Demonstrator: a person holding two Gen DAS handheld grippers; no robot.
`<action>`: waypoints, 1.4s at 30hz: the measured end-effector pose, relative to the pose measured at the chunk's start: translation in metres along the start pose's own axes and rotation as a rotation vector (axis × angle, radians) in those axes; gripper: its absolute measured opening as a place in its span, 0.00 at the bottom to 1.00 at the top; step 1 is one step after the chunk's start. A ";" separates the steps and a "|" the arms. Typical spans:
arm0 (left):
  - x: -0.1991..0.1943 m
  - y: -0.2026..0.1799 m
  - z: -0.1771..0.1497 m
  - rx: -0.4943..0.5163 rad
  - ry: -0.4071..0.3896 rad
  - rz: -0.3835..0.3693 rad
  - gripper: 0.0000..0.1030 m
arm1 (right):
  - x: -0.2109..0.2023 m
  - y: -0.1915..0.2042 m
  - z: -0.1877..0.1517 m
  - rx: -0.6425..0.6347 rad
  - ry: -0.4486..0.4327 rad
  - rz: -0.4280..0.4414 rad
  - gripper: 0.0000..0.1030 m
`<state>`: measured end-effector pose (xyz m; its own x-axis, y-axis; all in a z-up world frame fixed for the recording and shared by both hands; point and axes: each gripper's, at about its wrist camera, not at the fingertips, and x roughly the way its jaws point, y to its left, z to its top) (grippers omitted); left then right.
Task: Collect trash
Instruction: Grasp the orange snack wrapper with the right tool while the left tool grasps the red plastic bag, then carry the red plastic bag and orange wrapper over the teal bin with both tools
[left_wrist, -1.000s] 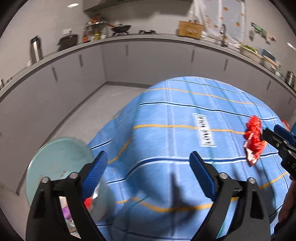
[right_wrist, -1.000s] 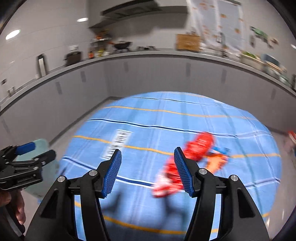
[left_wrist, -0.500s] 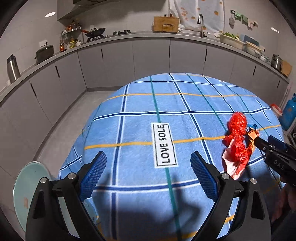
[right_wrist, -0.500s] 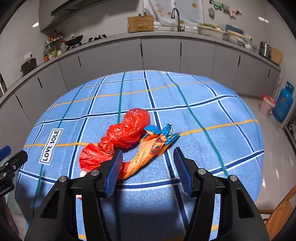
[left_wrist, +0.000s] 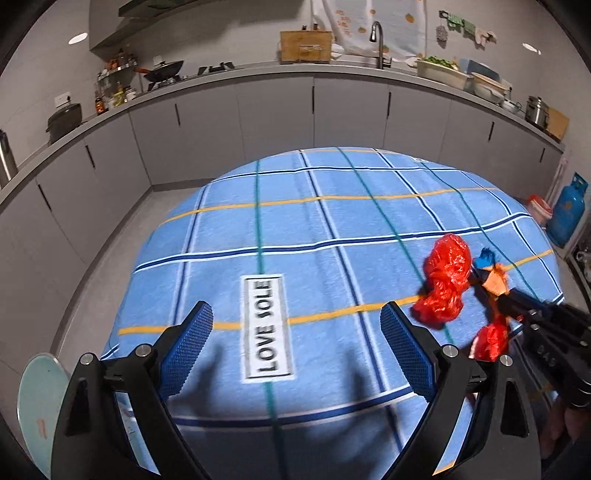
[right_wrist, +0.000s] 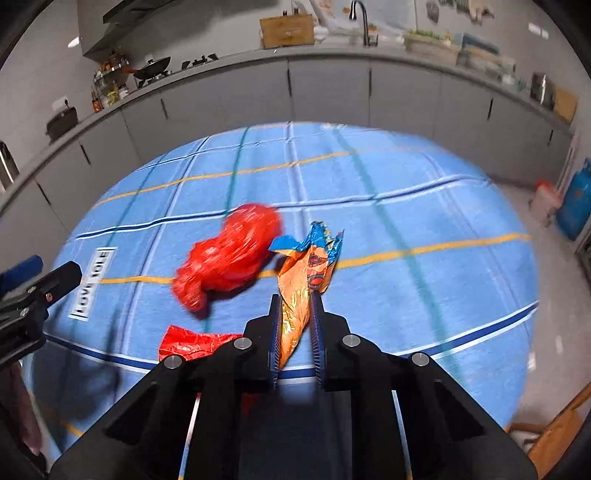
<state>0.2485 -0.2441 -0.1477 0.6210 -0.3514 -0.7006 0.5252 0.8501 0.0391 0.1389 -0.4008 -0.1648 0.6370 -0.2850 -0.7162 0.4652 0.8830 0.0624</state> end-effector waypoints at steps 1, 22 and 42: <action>0.003 -0.005 0.001 0.007 0.004 -0.006 0.88 | -0.003 -0.001 0.001 -0.013 -0.011 -0.015 0.15; 0.066 -0.110 0.019 0.160 0.104 -0.143 0.75 | -0.005 -0.045 -0.010 -0.070 -0.002 -0.026 0.15; 0.017 -0.060 -0.007 0.092 0.066 -0.137 0.25 | -0.030 0.002 -0.012 -0.137 -0.066 0.076 0.15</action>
<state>0.2234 -0.2981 -0.1666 0.5020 -0.4328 -0.7488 0.6554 0.7553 0.0028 0.1134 -0.3859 -0.1510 0.7083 -0.2355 -0.6655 0.3289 0.9442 0.0159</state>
